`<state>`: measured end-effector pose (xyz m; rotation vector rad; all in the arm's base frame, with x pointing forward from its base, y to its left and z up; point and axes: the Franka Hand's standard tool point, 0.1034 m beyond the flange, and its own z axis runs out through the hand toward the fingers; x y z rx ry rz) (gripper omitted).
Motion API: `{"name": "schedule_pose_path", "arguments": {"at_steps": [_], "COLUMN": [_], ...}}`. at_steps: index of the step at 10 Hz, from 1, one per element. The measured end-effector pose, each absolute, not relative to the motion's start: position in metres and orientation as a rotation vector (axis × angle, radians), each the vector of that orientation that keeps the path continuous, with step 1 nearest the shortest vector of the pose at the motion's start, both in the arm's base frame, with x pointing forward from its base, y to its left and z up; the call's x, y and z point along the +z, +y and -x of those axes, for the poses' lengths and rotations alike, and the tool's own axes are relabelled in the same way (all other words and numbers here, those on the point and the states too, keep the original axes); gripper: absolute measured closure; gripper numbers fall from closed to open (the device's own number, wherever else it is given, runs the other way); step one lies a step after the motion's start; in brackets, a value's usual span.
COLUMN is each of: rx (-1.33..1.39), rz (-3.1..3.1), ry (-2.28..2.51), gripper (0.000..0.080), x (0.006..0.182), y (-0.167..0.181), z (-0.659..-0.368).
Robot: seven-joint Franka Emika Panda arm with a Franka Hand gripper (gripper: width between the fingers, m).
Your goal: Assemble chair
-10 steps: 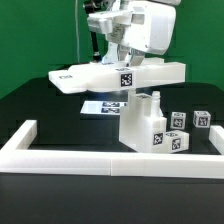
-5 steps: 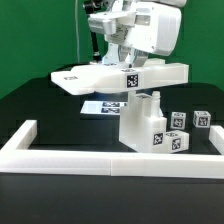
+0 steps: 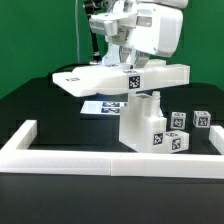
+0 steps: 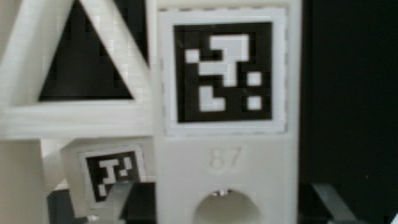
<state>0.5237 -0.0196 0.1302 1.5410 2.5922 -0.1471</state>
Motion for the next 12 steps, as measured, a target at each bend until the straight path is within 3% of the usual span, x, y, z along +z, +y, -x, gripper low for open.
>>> {"name": "schedule_pose_path", "arguments": {"at_steps": [12], "rx": [-0.157], "rz": [-1.53], "ry": [2.607], "gripper": [0.0509], "x": [0.1243], "y": [-0.0133], "z": [-0.5217]}}
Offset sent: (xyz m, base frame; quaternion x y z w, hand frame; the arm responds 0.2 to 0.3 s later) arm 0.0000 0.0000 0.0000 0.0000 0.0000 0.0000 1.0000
